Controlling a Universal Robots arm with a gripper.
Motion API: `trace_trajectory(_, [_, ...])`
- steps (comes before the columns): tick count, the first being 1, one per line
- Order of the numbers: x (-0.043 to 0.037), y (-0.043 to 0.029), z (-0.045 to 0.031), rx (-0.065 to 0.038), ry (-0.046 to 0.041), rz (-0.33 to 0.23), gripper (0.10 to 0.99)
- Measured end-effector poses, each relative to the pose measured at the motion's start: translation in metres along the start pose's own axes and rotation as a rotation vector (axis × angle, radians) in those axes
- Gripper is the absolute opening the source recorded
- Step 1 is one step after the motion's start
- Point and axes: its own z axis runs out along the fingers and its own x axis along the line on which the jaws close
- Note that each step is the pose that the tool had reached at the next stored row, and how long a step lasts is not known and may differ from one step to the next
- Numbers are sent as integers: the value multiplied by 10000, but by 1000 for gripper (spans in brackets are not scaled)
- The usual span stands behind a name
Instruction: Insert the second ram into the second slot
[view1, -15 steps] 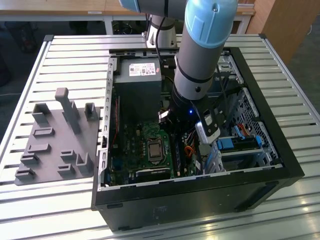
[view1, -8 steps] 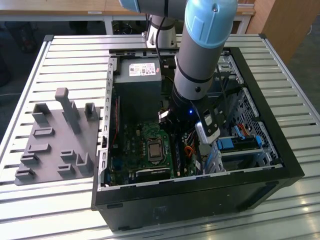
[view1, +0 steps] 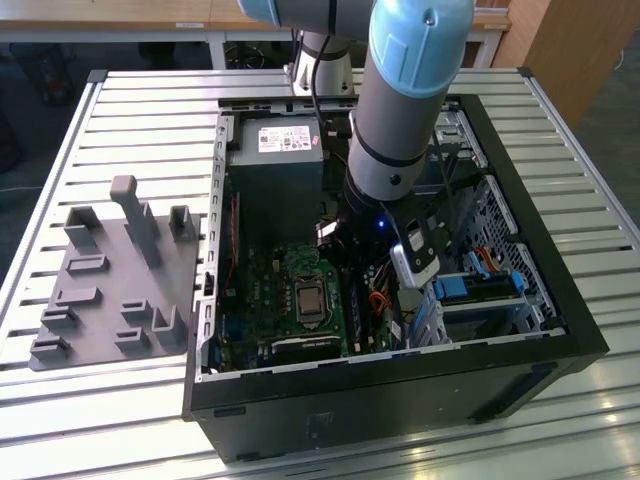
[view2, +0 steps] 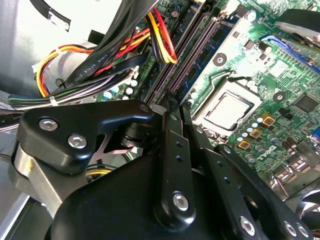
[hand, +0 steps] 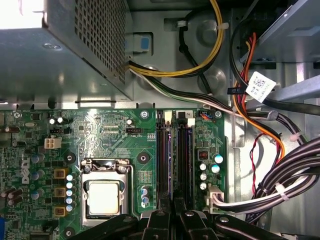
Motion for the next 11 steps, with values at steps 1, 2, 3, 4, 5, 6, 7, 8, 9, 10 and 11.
trace_trajectory(1, [0,3,4,-2,1,0,137])
trace_trajectory(2, [0,5,7,-1,2,0,137])
trace_trajectory(3, [0,7,9,0,3,0,137])
trace_trajectory(4, [0,9,12,0,4,0,137])
trace_trajectory(5, [0,10,16,0,5,0,137])
trace_trajectory(6, [0,10,18,0,6,0,137])
trace_trajectory(7, [-1,11,22,-1,7,0,137])
trace_trajectory(8, [-1,11,27,-2,9,0,137])
trace_trajectory(9, [-1,12,31,-1,12,0,137])
trace_trajectory(10, [-1,12,34,1,16,0,137])
trace_trajectory(11, [-1,12,38,1,19,2,137])
